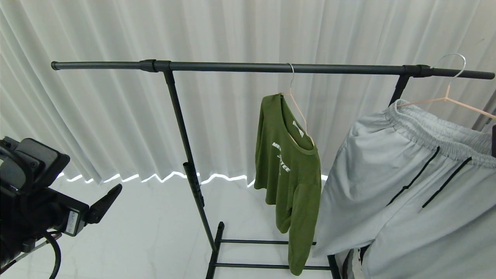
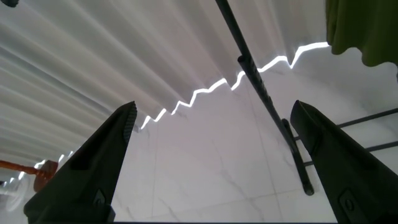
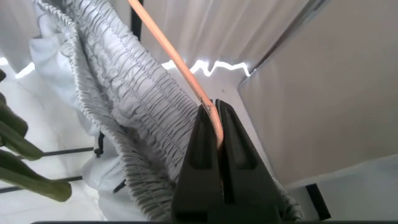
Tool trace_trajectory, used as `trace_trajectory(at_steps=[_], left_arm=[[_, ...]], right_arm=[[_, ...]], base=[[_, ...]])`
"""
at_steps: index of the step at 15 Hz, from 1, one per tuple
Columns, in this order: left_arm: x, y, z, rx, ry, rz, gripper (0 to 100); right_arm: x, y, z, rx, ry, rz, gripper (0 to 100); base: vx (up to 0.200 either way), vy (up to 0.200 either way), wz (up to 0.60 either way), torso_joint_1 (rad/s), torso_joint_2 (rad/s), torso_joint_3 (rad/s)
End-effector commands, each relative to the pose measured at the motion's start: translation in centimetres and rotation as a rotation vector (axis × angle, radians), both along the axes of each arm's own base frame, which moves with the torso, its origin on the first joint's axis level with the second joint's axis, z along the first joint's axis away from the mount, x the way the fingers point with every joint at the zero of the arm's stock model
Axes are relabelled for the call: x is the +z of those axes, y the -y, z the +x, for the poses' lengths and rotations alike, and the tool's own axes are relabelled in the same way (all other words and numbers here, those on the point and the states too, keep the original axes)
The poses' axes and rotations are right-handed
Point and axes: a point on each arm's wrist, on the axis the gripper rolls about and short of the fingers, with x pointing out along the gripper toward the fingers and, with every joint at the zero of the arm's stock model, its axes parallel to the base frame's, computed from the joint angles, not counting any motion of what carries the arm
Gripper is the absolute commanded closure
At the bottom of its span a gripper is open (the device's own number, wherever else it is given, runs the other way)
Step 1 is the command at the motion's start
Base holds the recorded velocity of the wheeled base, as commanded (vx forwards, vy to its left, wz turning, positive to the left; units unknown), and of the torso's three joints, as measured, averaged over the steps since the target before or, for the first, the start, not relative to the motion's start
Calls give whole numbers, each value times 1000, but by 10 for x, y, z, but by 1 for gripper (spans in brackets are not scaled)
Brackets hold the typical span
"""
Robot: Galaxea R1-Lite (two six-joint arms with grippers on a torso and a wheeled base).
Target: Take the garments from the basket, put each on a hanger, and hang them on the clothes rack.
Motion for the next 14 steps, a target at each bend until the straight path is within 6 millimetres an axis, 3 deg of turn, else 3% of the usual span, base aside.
trace_trajectory(at_steps=[1,7,10,14], left_arm=[[0,0,0,1,-2,0,0],[-2,0,0,-2,-6,-2,0],[-2,1,0,-10,-8,-2,0],[-3,8,0,-57,-16,0,0]], right_arm=[[3,-5,6,21,3,0,100],[3,-12,10,51,0,-6,100],[2,-14,15,55,-12,-10,100],[-5,-22,47,31,-53,-26,100]], base=[[200,0,0,2,2,2],[200,0,0,3,3,1],[0,0,0,0,0,0],[0,0,0,0,0,0]])
